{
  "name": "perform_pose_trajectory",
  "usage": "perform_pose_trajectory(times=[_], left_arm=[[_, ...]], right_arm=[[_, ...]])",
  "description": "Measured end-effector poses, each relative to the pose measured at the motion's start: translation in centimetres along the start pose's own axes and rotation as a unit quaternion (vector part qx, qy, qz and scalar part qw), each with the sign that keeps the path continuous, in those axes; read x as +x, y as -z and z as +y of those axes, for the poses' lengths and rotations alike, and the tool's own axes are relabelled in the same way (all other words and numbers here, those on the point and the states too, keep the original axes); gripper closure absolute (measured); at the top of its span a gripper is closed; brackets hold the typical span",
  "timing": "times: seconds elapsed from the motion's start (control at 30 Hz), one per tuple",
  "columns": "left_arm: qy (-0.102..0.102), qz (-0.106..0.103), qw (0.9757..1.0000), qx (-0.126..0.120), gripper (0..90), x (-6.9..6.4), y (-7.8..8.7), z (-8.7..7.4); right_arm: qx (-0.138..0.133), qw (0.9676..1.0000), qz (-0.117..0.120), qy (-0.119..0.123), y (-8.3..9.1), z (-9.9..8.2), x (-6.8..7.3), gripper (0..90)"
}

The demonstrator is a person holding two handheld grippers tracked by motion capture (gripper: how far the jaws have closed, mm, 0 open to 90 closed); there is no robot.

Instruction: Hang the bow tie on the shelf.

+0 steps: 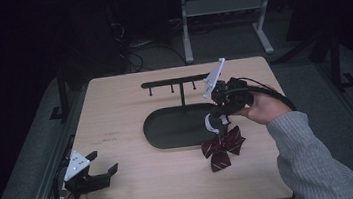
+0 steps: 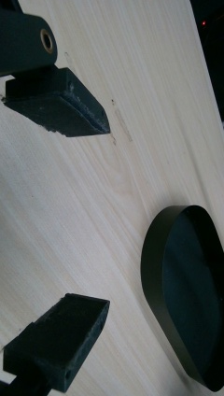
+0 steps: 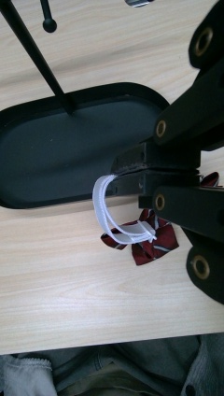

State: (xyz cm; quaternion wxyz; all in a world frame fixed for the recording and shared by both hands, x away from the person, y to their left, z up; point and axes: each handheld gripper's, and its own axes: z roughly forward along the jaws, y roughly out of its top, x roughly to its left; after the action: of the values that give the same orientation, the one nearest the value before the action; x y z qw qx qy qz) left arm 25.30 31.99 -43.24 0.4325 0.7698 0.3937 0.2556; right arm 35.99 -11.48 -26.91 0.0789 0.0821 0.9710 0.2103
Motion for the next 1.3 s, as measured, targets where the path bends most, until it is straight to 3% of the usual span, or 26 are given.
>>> perform_pose_trajectory(times=[0.6,1.3], left_arm=[[0.000,0.001,1.0000,-0.002,13.1,0.0,0.1,0.0],[0.002,0.003,1.0000,-0.004,13.1,0.1,0.2,0.0]], right_arm=[[0.001,0.9999,0.003,0.010,0.2,1.5,-1.1,88.4],[0.005,0.9999,0.007,0.004,0.4,3.5,-2.9,88.4]])
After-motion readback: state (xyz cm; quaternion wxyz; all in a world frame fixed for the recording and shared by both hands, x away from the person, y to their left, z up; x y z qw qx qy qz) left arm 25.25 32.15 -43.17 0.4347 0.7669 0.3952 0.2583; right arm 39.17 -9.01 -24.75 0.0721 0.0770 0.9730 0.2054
